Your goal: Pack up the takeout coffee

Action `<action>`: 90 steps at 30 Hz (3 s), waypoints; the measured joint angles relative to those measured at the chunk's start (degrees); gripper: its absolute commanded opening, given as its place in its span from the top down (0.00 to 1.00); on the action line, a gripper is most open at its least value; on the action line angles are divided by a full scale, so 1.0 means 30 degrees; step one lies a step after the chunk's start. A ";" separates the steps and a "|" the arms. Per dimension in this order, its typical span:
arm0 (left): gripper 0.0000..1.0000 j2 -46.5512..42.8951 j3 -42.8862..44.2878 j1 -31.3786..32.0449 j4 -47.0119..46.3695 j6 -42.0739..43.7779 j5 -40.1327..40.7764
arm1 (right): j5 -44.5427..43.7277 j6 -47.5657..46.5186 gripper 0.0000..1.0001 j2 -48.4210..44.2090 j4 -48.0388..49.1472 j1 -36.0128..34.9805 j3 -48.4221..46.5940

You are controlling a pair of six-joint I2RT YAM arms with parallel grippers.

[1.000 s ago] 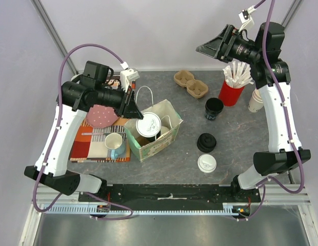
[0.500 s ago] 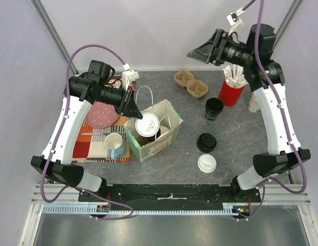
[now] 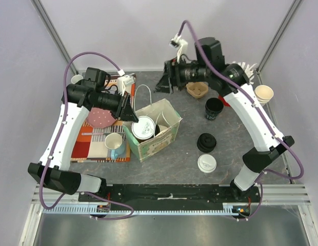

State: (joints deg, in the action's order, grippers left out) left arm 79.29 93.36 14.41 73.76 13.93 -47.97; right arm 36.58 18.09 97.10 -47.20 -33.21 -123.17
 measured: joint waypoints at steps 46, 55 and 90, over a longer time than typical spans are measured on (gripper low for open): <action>0.98 -0.2025 -0.3512 -0.1027 -0.4007 -0.2565 0.1494 | -0.4218 -0.3468 0.19 0.4568 -0.3883 -0.4488 -0.1778; 0.98 -0.2339 -0.3767 -0.1013 -0.4211 -0.2557 0.1530 | -0.3147 -0.3169 0.02 0.0284 -0.2433 -0.4240 0.0073; 0.98 -0.3191 -0.4415 -0.1013 -0.4583 -0.2565 0.2470 | -0.2557 -0.2543 0.50 0.2936 -0.2288 -0.3541 0.3512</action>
State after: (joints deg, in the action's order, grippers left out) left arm 69.71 80.12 11.38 60.01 6.24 -40.56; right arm 28.91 10.46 105.91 -54.06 -43.83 -112.64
